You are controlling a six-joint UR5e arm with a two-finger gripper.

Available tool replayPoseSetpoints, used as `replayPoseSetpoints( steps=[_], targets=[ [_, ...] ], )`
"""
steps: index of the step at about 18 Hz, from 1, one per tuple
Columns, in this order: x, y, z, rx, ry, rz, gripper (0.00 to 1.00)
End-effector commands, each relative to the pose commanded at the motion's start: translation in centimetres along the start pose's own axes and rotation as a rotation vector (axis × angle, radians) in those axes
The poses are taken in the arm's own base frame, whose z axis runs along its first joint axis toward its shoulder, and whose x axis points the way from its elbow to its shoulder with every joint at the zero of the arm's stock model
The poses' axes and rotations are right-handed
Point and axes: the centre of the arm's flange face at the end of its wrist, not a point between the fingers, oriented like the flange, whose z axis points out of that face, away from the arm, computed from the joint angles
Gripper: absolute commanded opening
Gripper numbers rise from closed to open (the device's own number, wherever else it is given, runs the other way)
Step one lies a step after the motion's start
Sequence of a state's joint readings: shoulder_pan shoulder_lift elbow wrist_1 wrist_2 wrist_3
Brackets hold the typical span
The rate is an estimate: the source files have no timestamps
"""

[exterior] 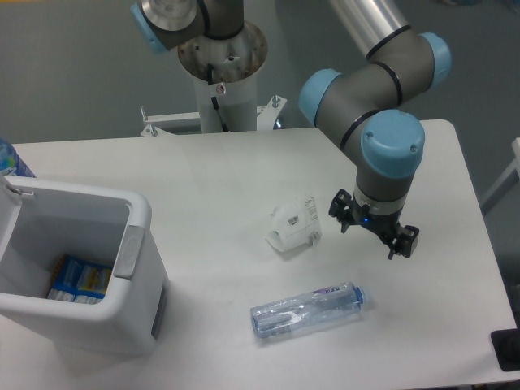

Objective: Place the trash in the trash can
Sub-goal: 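Move the gripper over the crumpled white paper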

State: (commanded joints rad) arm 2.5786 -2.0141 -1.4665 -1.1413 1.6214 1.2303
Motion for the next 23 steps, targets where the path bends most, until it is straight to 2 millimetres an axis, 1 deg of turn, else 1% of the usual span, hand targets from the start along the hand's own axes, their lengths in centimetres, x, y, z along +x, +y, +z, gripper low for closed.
replayPoseSetpoints(
  steps=[5,11,13,15,17,20,23],
  targets=[
    [0.1,0.0,0.0,0.001,0.001,0.000,1.00],
    [1.9,0.4,1.3,0.008,0.005,0.002,1.00],
    [3.0,0.6,2.2,0.010,-0.001,-0.011,1.00],
    [4.6,1.0,2.7,0.014,-0.005,-0.040,1.00],
    [6.7,0.9,3.2,0.006,0.014,-0.044,1.00],
    [9.7,1.8,4.1,-0.005,0.039,-0.037,1.00],
    [11.5,2.5,5.1,-0.007,0.052,-0.030,1.00]
  ],
)
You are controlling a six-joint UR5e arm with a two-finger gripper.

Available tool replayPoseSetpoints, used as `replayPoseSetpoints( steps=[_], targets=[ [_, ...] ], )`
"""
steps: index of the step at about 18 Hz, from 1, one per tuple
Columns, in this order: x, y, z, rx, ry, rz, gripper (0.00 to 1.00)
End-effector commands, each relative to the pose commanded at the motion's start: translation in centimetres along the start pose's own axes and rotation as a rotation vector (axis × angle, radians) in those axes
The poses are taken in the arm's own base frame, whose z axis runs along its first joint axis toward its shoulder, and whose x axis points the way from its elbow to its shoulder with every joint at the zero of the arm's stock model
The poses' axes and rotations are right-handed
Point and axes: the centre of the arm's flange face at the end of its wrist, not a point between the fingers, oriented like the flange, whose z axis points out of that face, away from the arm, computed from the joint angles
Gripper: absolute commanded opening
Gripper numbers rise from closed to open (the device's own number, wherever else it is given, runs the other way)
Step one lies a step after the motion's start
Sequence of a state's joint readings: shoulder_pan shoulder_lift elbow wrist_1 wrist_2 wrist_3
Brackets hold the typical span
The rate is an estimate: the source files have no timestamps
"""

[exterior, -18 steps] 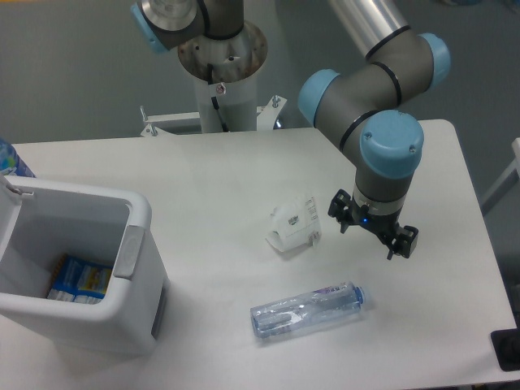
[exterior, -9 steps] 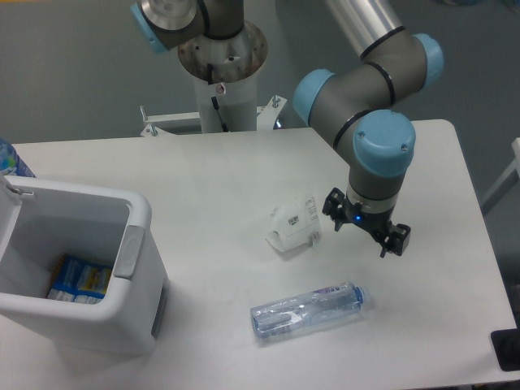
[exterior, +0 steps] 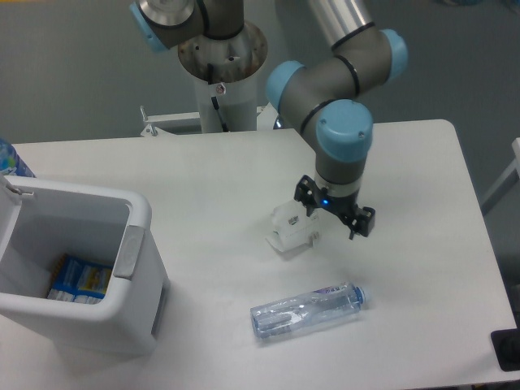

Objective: Place the trash in the trash can
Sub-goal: 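Move the gripper over the crumpled white paper, then lower the gripper and close it on the crumpled white paper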

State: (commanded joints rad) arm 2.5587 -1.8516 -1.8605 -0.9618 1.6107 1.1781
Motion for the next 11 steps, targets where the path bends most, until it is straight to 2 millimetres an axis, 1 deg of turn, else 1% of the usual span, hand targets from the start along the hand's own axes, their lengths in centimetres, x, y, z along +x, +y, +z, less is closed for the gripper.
replayPoseSetpoints(
  steps=[3,5,7,9,11],
  targets=[
    [1.5,0.2,0.5,-0.010,0.016,0.004,1.00],
    [3.1,-0.2,1.8,-0.024,0.043,0.019,1.00],
    [4.7,0.1,3.5,-0.038,0.074,0.022,1.00],
    [4.6,-0.1,3.9,-0.025,0.045,0.015,1.00],
    [4.6,-0.9,4.6,-0.017,0.027,0.026,1.00]
  ],
)
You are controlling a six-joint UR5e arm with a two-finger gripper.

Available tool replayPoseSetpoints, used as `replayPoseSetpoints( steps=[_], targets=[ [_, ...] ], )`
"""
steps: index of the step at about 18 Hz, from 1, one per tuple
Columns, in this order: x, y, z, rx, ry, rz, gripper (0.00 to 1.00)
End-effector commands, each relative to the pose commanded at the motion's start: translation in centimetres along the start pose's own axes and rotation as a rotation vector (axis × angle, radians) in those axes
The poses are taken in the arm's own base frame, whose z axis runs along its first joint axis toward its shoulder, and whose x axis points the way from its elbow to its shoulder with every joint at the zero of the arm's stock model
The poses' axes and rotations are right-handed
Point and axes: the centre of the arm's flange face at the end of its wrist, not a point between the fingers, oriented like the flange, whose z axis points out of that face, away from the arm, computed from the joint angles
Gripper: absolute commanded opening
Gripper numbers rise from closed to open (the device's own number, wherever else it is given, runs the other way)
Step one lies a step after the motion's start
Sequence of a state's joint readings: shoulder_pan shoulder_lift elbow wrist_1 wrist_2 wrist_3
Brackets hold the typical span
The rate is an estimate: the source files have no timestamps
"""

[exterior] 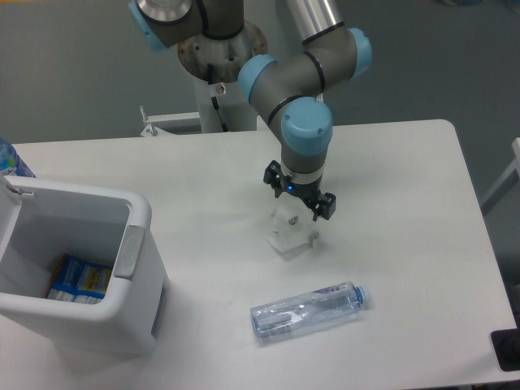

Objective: Place the trash in the trash can
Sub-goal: 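Lower the gripper and close it on the crumpled white paper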

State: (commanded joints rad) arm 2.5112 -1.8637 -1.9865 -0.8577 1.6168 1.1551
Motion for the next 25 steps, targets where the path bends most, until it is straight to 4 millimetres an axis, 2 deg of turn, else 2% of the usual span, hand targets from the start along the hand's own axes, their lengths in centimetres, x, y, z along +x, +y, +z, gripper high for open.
replayPoseSetpoints(
  steps=[4,5,8,10,12,18,21,25],
  targets=[
    [-0.6,-0.5,-0.2,0.012,-0.019,-0.001,1.00],
    [-1.1,-0.7,-0.3,0.013,-0.023,-0.001,0.93],
    [-1.4,-0.8,-0.7,0.021,-0.029,-0.003,0.30],
    [-1.7,-0.7,-1.5,0.029,-0.043,-0.004,0.02],
    [-2.5,-0.8,-2.5,0.041,-0.062,-0.011,0.00],
    [-3.9,-1.1,-3.9,0.081,-0.073,-0.093,0.00],
    [-5.1,0.2,-4.2,0.143,-0.049,-0.132,0.00],
    [-6.8,-0.5,-6.8,0.231,-0.064,-0.191,0.00]
  ],
)
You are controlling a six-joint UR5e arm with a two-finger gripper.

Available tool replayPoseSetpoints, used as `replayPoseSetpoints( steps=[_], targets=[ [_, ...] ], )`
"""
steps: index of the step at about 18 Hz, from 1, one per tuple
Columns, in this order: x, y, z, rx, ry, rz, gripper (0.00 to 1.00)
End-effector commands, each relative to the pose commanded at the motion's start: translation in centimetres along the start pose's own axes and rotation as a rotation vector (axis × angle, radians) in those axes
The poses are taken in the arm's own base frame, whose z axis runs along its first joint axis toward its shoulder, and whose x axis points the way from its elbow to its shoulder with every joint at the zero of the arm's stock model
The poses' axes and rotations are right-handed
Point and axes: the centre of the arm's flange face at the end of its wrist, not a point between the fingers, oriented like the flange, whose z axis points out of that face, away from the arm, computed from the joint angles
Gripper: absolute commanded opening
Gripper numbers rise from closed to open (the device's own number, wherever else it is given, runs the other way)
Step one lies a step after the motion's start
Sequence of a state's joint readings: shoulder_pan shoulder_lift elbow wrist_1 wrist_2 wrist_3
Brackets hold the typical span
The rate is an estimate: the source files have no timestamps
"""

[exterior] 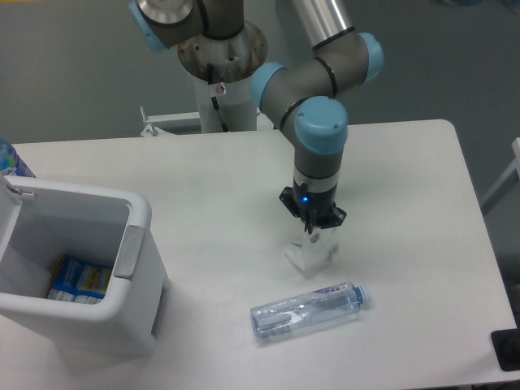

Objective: Place the trash in the trash can
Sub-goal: 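Lower the gripper and close it on the crumpled white paper, then lift the paper and carry it over the white trash bin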

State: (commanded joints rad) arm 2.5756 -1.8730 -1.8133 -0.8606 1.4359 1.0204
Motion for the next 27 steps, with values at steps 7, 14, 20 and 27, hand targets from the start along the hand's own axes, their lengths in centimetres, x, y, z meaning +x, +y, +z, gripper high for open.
replayPoseSetpoints(
  steps=[7,14,20,27],
  targets=[
    [-1.3,-2.9,-4.8,0.209,0.022,-0.085,0.00],
    [-2.1,-7.1,-13.9,0.449,0.048,-0.283,0.00],
    [-0.6,-9.5,-21.1,0.600,0.106,-0.414,0.00],
    [4.7,-13.3,-25.4,0.680,0.229,-0.459,0.00]
  ],
)
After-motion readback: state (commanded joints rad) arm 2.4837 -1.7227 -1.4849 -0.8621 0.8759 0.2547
